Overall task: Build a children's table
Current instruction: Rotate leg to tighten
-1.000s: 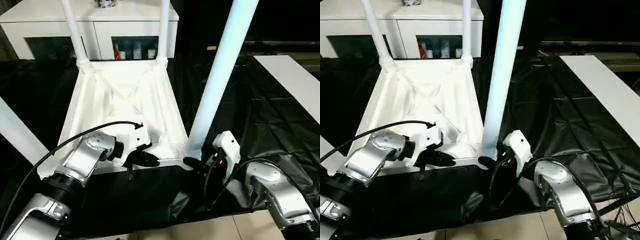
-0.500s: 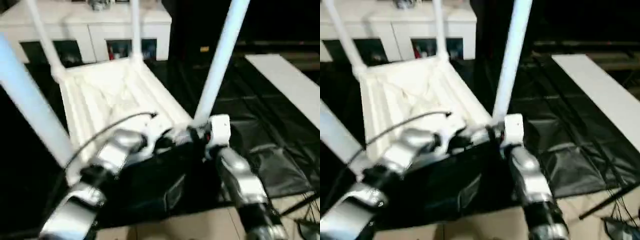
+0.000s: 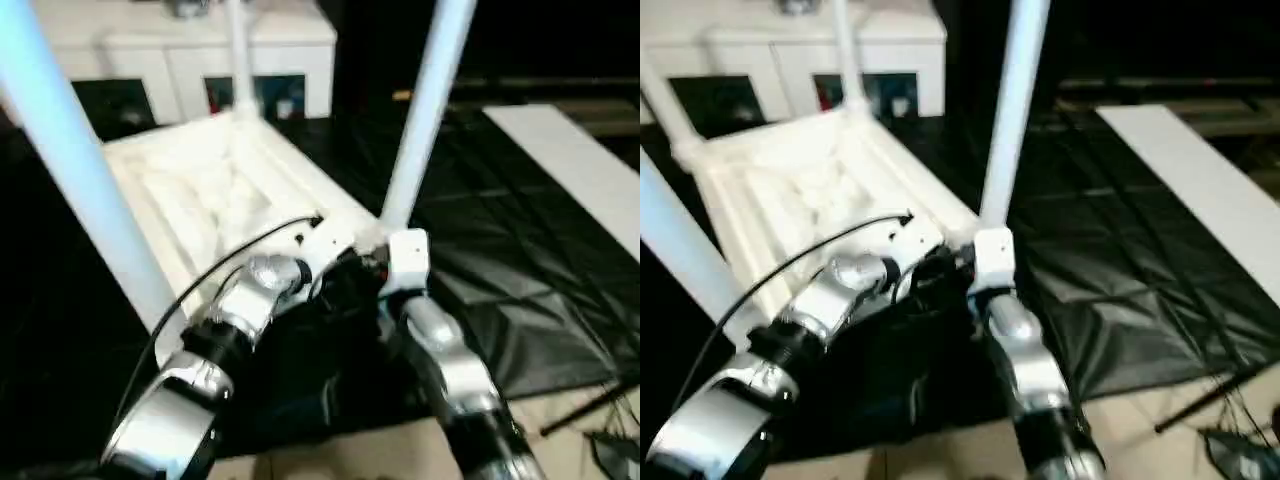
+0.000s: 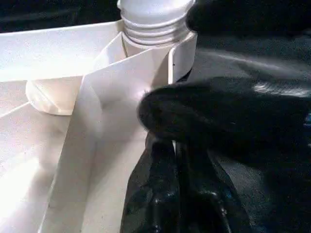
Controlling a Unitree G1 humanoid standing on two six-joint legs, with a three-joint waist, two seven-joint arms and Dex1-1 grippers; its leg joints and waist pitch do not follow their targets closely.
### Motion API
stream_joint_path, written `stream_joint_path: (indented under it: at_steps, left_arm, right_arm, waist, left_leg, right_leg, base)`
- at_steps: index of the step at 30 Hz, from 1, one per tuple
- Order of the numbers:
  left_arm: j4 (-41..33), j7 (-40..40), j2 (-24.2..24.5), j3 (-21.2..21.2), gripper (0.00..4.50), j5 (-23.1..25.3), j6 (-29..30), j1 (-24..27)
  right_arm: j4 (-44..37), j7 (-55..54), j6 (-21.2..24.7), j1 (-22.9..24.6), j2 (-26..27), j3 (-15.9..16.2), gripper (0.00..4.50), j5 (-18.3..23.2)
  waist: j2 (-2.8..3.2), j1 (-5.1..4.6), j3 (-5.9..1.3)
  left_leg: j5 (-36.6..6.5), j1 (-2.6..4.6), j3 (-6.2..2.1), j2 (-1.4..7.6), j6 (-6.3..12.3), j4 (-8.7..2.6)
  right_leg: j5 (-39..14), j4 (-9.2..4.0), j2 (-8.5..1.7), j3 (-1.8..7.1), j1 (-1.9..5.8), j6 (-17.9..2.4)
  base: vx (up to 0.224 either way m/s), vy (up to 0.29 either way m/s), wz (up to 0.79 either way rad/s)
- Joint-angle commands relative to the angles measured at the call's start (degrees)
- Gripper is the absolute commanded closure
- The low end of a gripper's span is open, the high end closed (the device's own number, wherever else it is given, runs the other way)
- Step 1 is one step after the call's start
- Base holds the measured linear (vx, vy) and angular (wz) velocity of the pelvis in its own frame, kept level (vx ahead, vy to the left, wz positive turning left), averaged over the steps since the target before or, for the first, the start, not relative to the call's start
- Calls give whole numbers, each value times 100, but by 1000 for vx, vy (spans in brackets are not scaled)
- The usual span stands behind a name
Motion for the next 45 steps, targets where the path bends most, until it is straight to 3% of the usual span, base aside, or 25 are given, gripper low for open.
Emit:
stream_joint_path:
  at_steps: [1,6,7,9,11,15,16,17,19,20,21,22,30,31,34,37,45]
  left_arm:
    - [6,-245,219,-46,450,18,-112,171]
    - [-366,-848,555,-112,450,-97,-138,359]
    - [-565,-1170,758,-84,450,-186,-24,452]
    - [-688,-1453,916,-64,450,-256,18,509]
    - [-905,-2053,1147,-143,450,-402,-112,615]
    - [-1538,-3154,1546,-420,450,-699,-121,893]
    - [-1685,-3334,1641,-494,450,-728,-46,953]
    - [-1769,-3396,1678,-535,450,-734,23,985]
    - [-1838,-3429,1699,-551,450,-736,78,1009]
    - [-2027,-3608,1766,-616,450,-799,224,1071]
    - [-2084,-3655,1788,-637,450,-807,261,1087]
    - [-2111,-3677,1799,-649,450,-807,278,1094]
    - [-2194,-3631,1876,-634,450,-731,327,1110]
    - [-2228,-3628,1893,-636,450,-728,356,1121]
    - [-2274,-3610,1902,-626,450,-725,395,1134]
    - [-2298,-3626,1908,-632,450,-730,413,1142]
    - [-2344,-3698,1926,-676,450,-741,514,1156]
  right_arm:
    - [-462,34,163,169,-164,-185,50,67]
    - [-1332,408,451,667,-599,-346,8,165]
    - [-1785,1039,787,957,-1063,-376,8,502]
    - [-2079,1741,1100,1166,-1501,-332,8,887]
    - [-2209,2491,905,1360,-2099,-171,8,883]
    - [-2196,3022,1099,1328,-2428,-178,8,1099]
    - [-2223,3199,1157,1303,-2507,-149,8,1155]
    - [-2218,3332,1217,1264,-2555,-106,8,1186]
    - [-2255,3414,1307,1247,-2613,-76,8,1238]
    - [-2182,3555,1367,1150,-2725,41,8,1222]
    - [-2107,3666,1374,1091,-2759,118,8,1220]
    - [-2049,3746,1371,1051,-2775,167,8,1217]
    - [-1629,4019,1247,739,-2775,411,8,979]
    - [-1585,4029,1242,698,-2786,442,33,965]
    - [-1510,3998,1214,640,-2750,429,45,963]
    - [-1467,3965,1186,619,-2691,391,85,979]
    - [-1397,4037,1122,651,-2670,433,137,920]
  waist:
    - [5,14,-301]
    - [9,17,-290]
    - [-5,4,-288]
    - [28,41,-283]
    - [40,21,-278]
    - [41,-9,-276]
    - [61,15,-282]
    - [37,7,-274]
    - [74,62,-279]
    - [53,88,-283]
    - [57,99,-287]
    - [26,111,-285]
    - [14,138,-295]
    - [14,139,-299]
    - [20,146,-312]
    - [40,149,-326]
    - [28,141,-326]
  left_leg:
    - [-967,-13,-111,280,232,-487]
    - [-1153,-3,-106,287,197,-497]
    - [-1194,-9,-104,285,197,-498]
    - [-1217,10,-109,301,258,-493]
    - [-1229,-35,-122,308,304,-495]
    - [-1267,-17,-106,314,308,-482]
    - [-1148,16,-103,348,310,-479]
    - [-1091,7,-92,343,327,-477]
    - [-999,62,-60,340,356,-455]
    - [-899,34,-72,345,353,-463]
    - [-848,28,-69,346,357,-462]
    - [-791,26,-62,348,365,-456]
    - [-740,12,-70,324,302,-441]
    - [-703,14,-67,325,309,-437]
    - [-566,17,-61,323,352,-420]
    - [-446,7,-61,315,407,-406]
    - [-519,9,-64,318,391,-406]
  right_leg:
    - [-1214,-414,-422,241,269,-1030]
    - [-1317,-425,-428,247,270,-1053]
    - [-1393,-431,-425,247,260,-1051]
    - [-1375,-427,-429,255,288,-1036]
    - [-1315,-423,-434,241,293,-1098]
    - [-1498,-441,-460,251,256,-1213]
    - [-1268,-402,-454,258,244,-1323]
    - [-1147,-392,-436,254,249,-1362]
    - [-932,-377,-425,248,217,-1452]
    - [-859,-343,-441,236,260,-1469]
    - [-823,-337,-445,235,268,-1467]
    - [-783,-334,-447,232,267,-1457]
    - [-1048,-340,-466,220,286,-1334]
    - [-997,-334,-462,219,285,-1337]
    - [-753,-307,-462,215,292,-1395]
    - [-508,-277,-455,209,306,-1469]
    - [-621,-283,-453,204,314,-1462]
  base:
    - [0,0,0]
    - [0,0,0]
    - [0,0,0]
    - [0,0,0]
    - [0,0,0]
    - [0,0,0]
    - [0,0,0]
    - [0,0,0]
    - [0,0,0]
    - [0,0,0]
    - [0,0,0]
    - [0,0,0]
    - [0,0,0]
    - [0,0,0]
    - [0,0,0]
    - [0,0,0]
    - [0,0,0]
